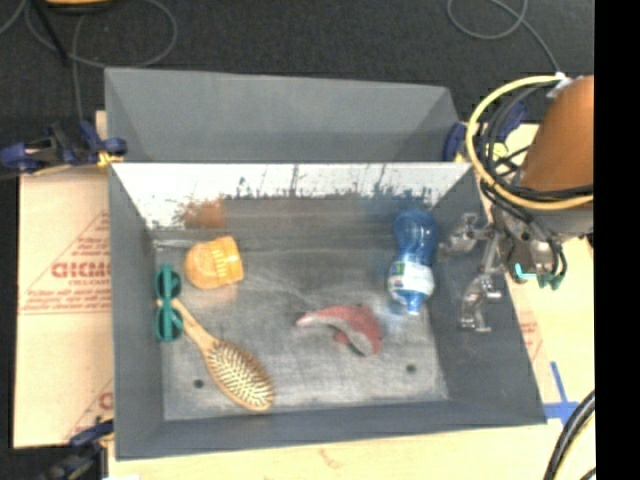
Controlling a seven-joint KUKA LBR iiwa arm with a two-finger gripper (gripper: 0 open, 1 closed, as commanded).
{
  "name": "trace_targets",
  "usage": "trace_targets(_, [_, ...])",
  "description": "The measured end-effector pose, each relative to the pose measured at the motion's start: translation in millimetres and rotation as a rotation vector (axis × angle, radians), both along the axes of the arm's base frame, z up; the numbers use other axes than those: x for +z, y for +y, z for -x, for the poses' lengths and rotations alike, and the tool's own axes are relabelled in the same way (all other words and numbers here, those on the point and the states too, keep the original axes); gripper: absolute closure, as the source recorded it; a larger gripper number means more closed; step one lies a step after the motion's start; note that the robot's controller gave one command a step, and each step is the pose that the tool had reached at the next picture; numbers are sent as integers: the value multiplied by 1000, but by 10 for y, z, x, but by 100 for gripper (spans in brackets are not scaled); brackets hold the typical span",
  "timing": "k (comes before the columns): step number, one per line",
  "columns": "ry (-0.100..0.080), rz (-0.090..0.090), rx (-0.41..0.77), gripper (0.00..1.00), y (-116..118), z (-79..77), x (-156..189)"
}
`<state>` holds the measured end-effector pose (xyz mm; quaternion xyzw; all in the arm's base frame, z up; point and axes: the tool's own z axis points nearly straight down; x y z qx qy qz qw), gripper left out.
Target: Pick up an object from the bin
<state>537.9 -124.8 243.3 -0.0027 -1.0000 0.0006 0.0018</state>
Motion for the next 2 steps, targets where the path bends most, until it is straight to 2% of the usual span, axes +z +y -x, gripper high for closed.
trace_targets(1, [-8, 2, 4, 0, 5, -15, 45])
trace_targets(2, [-1, -3, -221, 100, 90, -479, -1540])
